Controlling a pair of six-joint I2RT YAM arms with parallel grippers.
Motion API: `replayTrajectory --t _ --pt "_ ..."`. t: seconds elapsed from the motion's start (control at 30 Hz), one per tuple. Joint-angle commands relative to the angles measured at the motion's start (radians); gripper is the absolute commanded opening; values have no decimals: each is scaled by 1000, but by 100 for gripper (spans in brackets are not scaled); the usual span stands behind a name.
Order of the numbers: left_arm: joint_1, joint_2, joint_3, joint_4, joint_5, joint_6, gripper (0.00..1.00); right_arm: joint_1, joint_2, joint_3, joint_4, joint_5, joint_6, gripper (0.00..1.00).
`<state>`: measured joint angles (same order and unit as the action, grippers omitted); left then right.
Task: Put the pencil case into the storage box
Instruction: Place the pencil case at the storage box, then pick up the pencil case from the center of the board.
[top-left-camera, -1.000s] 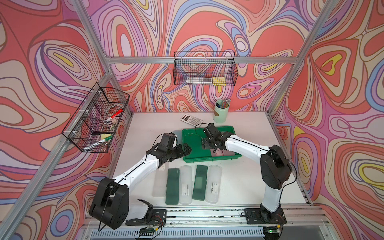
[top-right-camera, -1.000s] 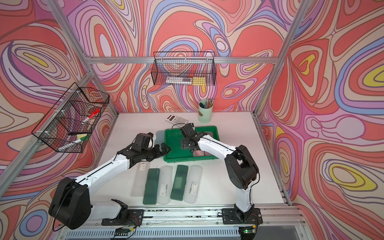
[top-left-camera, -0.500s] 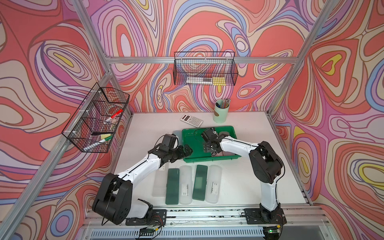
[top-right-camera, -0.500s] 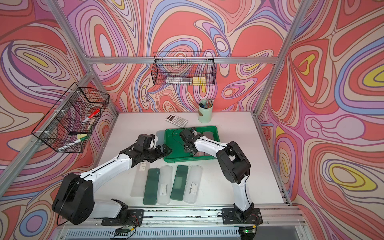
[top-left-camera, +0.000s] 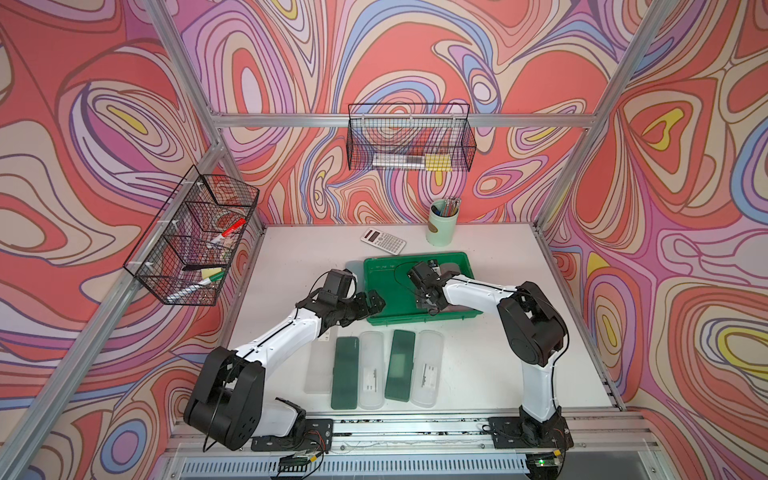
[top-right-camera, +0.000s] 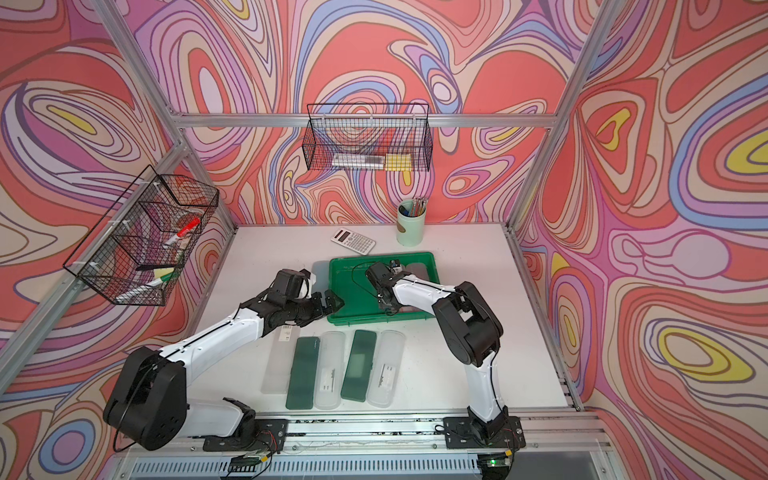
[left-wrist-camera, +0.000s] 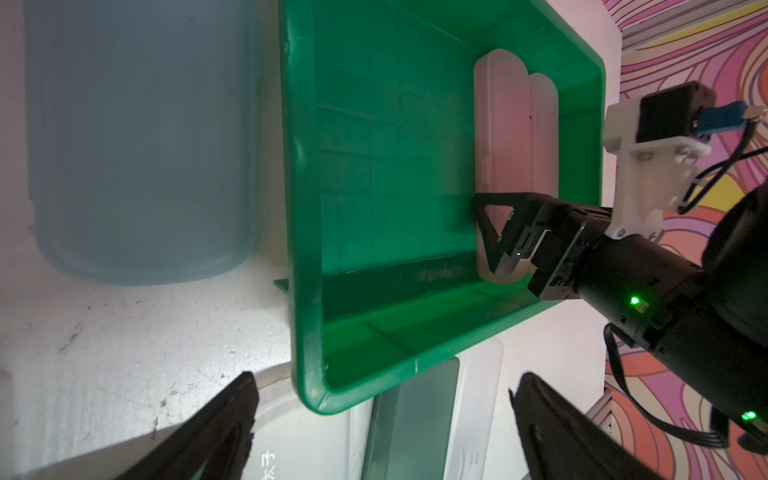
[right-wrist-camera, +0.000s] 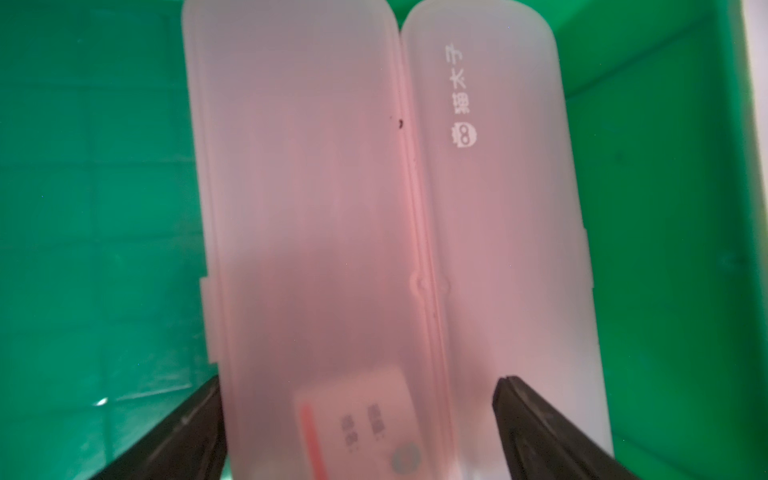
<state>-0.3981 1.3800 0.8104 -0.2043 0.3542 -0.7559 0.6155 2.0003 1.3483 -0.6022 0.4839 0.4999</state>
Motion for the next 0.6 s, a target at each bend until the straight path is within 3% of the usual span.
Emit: replayTrajectory --t 0.0,0.2,0.33,0.47,0.57 --pt "4 -28 -1 -33 3 17 99 -14 -59 -22 -1 27 -9 98" --pt "4 -59 20 -98 -27 23 99 -14 -166 12 -45 -18 -4 98" --pt "4 -88 45 -171 -73 36 99 -14 -299 26 -128 -88 74 98" --pt "5 -131 46 -210 -110 31 99 4 -480 -114 -152 -216 201 98" --pt "4 -158 44 -235 -122 22 99 47 -618 -249 -171 -224 269 98"
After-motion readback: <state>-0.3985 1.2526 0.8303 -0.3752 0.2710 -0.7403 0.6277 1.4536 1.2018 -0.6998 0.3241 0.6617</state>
